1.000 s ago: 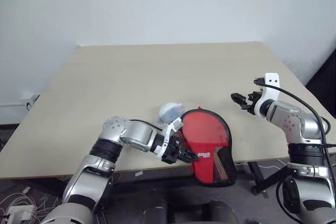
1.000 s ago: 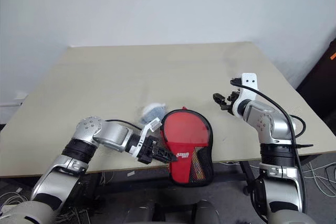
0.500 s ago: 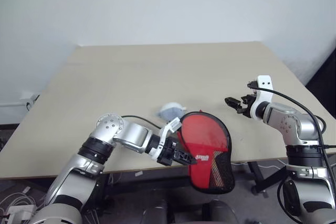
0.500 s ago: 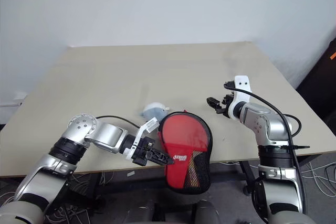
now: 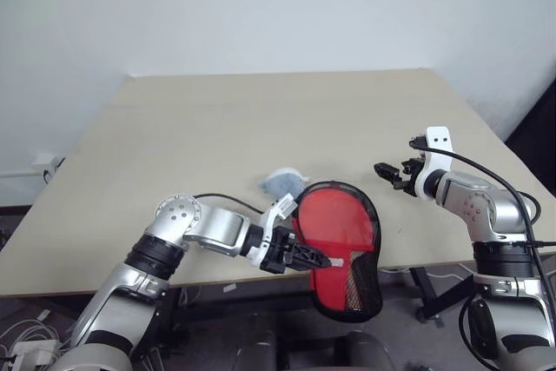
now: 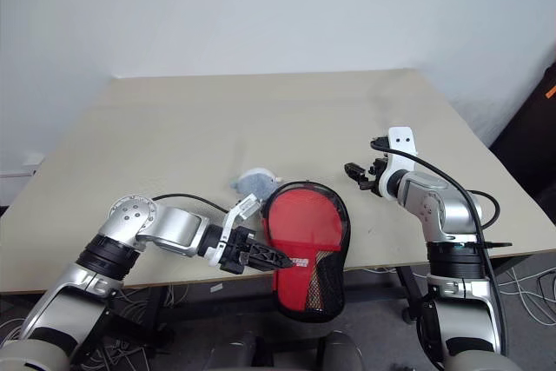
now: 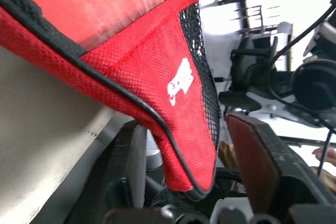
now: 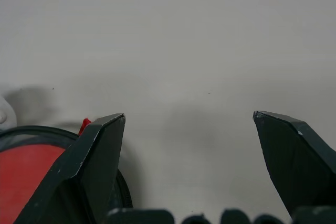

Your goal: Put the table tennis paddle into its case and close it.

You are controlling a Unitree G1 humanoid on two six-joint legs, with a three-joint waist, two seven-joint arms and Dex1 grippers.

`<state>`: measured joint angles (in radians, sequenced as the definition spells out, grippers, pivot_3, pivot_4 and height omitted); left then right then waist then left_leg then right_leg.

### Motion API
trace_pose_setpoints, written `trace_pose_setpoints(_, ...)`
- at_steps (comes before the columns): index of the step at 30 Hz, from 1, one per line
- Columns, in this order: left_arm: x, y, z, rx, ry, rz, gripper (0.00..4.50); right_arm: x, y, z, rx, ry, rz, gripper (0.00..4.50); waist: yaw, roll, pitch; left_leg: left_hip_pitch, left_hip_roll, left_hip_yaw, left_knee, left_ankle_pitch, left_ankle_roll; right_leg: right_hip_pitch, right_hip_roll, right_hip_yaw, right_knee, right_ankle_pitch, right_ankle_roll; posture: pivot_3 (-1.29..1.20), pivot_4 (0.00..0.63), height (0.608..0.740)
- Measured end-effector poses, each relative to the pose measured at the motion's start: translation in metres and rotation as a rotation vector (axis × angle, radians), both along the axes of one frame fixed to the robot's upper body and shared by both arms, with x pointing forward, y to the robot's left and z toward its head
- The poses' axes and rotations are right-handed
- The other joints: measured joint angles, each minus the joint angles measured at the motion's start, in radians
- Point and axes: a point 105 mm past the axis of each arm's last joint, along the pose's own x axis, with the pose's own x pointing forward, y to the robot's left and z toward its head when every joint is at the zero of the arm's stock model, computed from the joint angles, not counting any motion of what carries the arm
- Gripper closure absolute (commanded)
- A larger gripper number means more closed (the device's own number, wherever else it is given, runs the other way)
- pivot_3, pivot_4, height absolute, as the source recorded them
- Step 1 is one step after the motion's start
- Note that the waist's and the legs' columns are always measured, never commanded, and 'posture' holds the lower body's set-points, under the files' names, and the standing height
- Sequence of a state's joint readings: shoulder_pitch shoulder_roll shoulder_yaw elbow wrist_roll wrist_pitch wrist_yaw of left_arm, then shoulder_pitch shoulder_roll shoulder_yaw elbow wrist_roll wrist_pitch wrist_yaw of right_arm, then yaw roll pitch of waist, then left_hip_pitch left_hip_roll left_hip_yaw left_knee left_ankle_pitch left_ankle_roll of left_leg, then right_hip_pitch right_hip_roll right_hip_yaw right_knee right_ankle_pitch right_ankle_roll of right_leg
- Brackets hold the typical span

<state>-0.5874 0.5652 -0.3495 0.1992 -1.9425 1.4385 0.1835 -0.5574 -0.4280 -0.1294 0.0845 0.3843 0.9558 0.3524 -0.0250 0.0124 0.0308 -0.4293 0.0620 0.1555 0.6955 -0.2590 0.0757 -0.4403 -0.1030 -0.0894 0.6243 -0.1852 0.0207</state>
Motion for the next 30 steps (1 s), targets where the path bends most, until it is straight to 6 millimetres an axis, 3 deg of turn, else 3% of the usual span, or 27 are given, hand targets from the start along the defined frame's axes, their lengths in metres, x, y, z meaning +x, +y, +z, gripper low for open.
trace_pose_setpoints(5,-0.002,0.021,0.013,-0.056,-0.004,-0.001,2.09,-0.001,0.003,-0.002,0.004,0.01,0.019,0.26,-0.001,0.0,0.0,0.0,0.0,0.001,-0.001,0.0,-0.001,-0.001,0.0,0.0,0.0,0.0,0.0,0.0,0.0,0.724)
trace_pose_setpoints(9,-0.01,0.049,0.035,-0.061,-0.053,-0.029,2.09,-0.005,0.006,-0.003,0.011,0.015,0.041,0.26,-0.004,0.0,0.0,0.0,0.001,0.002,-0.002,0.001,-0.002,-0.002,0.0,0.0,0.0,0.0,0.0,0.0,0.0,0.724)
trace_pose_setpoints(14,-0.008,0.069,0.043,-0.035,-0.163,-0.006,2.09,-0.009,0.014,0.003,0.029,-0.006,0.097,0.26,-0.004,0.0,0.0,0.0,0.001,0.004,-0.004,0.001,-0.003,-0.003,0.0,0.0,0.0,-0.001,0.001,0.0,0.0,0.724)
trace_pose_setpoints(16,0.012,0.08,0.042,0.022,-0.302,0.057,2.09,-0.014,0.025,0.011,0.053,-0.038,0.161,0.26,-0.003,0.0,0.0,0.001,0.001,0.007,-0.007,0.003,-0.005,-0.003,0.0,-0.001,-0.001,-0.001,0.001,0.0,0.0,0.724)
trace_pose_setpoints(19,0.058,0.096,0.042,0.091,-0.538,0.165,2.09,-0.025,0.042,0.013,0.066,-0.051,0.253,0.26,0.004,-0.001,0.0,0.001,0.001,0.01,-0.012,0.006,-0.01,-0.004,0.0,-0.002,-0.002,0.0,-0.001,0.0,0.0,0.724)
trace_pose_setpoints(21,0.092,0.096,0.048,0.097,-0.708,0.242,2.09,-0.032,0.054,0.009,0.081,-0.03,0.305,0.26,0.006,-0.001,0.0,0.001,0.001,0.008,-0.012,0.007,-0.011,-0.004,0.0,-0.003,-0.002,0.001,-0.002,0.0,0.0,0.724)
trace_pose_setpoints(23,0.114,0.092,0.054,0.084,-0.792,0.273,2.09,-0.038,0.064,0.004,0.081,-0.016,0.346,0.26,0.004,-0.001,0.0,0.0,0.001,0.008,-0.012,0.007,-0.011,-0.004,0.0,-0.003,-0.002,0.002,-0.004,0.0,0.0,0.724)
trace_pose_setpoints(27,0.143,0.088,0.061,0.124,-0.868,0.273,2.09,-0.042,0.075,-0.001,0.101,0.002,0.375,0.26,-0.001,-0.001,0.0,0.0,0.001,0.008,-0.012,0.007,-0.011,-0.005,0.001,-0.004,-0.002,0.0,-0.002,0.0,0.0,0.724)
trace_pose_setpoints(30,0.156,0.079,0.056,0.133,-0.887,0.267,2.03,-0.044,0.08,-0.002,0.108,0.005,0.388,0.84,-0.003,-0.001,0.0,0.0,0.001,0.007,-0.012,0.007,-0.011,-0.004,0.001,-0.004,-0.002,0.0,-0.001,0.0,0.0,0.724)
